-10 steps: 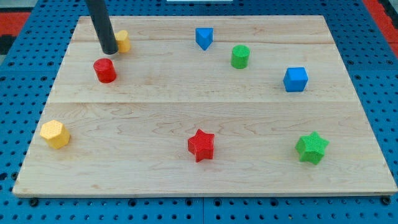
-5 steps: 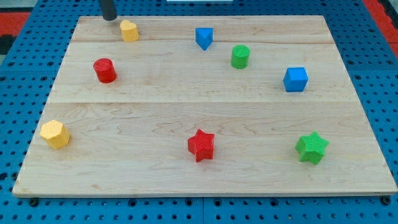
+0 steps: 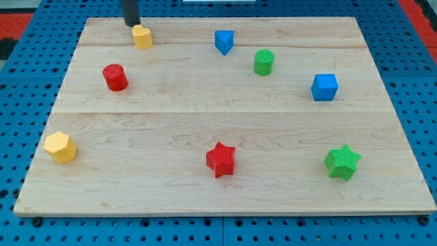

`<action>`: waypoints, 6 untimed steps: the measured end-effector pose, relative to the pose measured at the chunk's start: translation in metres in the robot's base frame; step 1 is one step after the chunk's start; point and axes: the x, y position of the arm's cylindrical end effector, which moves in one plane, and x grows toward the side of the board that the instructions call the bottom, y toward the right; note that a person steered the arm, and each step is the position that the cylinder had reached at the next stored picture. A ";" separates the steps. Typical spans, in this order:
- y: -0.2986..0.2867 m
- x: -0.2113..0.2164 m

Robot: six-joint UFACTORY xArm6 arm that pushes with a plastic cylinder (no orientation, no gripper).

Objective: Move the yellow heart in between the blue triangle and red circle

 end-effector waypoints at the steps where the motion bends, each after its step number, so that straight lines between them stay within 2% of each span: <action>1: 0.006 0.025; 3: 0.072 0.064; 6: 0.080 0.064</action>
